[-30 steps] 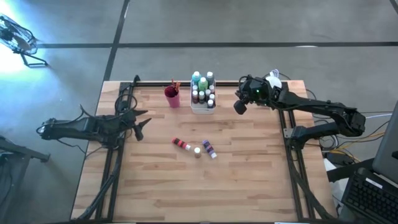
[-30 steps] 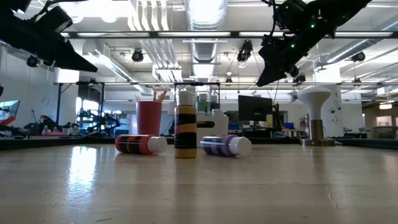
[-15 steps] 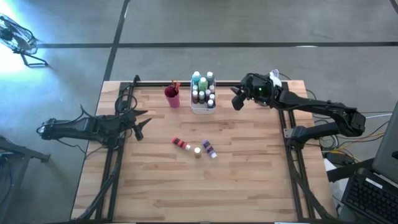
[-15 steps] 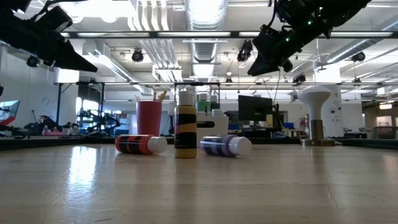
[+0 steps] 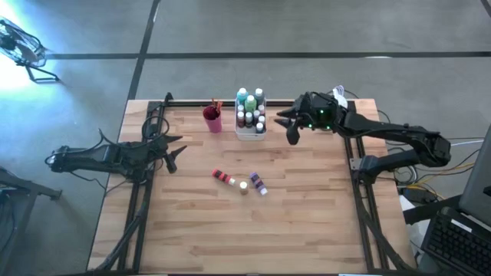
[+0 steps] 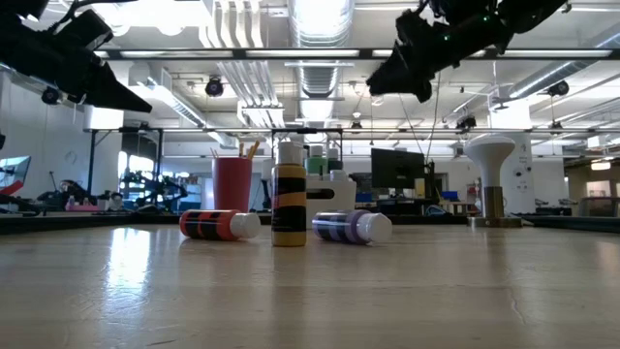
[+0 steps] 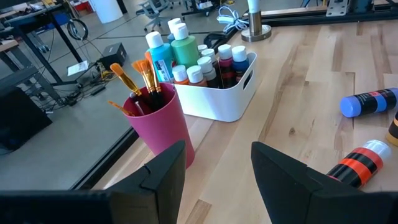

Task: Pick & Place Paint Supplies
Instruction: Put the yellow paint bottle into the white bin

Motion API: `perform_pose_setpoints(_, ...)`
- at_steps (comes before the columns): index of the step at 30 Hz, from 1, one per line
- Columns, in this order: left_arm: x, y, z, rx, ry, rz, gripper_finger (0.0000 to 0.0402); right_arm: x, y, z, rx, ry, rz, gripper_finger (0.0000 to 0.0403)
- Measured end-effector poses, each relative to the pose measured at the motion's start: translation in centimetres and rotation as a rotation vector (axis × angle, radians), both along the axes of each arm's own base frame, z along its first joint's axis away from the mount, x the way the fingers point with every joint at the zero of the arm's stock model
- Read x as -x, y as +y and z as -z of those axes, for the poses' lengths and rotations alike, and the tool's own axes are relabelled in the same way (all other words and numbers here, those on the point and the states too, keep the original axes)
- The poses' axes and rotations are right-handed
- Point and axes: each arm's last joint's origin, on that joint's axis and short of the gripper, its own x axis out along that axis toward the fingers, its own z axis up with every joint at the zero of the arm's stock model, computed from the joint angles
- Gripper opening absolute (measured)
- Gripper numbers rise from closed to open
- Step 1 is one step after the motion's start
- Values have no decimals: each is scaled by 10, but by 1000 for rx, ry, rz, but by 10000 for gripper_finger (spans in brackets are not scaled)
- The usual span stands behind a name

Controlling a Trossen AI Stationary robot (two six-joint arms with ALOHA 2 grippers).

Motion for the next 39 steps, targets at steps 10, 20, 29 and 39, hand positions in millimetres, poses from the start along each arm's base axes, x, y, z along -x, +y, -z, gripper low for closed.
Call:
perform_pose_setpoints(10,0,0,0,0,0,0,188,-14,33,-3,16,-31,-149,164)
perform_pose_setpoints(20,0,0,0,0,0,0,188,-30,63,9,-19,7,-261,190)
perform_pose_setpoints(29,0,0,0,0,1,0,188,-59,89,34,-39,79,-333,205)
perform_pose_setpoints(39,0,0,0,0,2,0,188,-92,104,53,-22,188,-344,203)
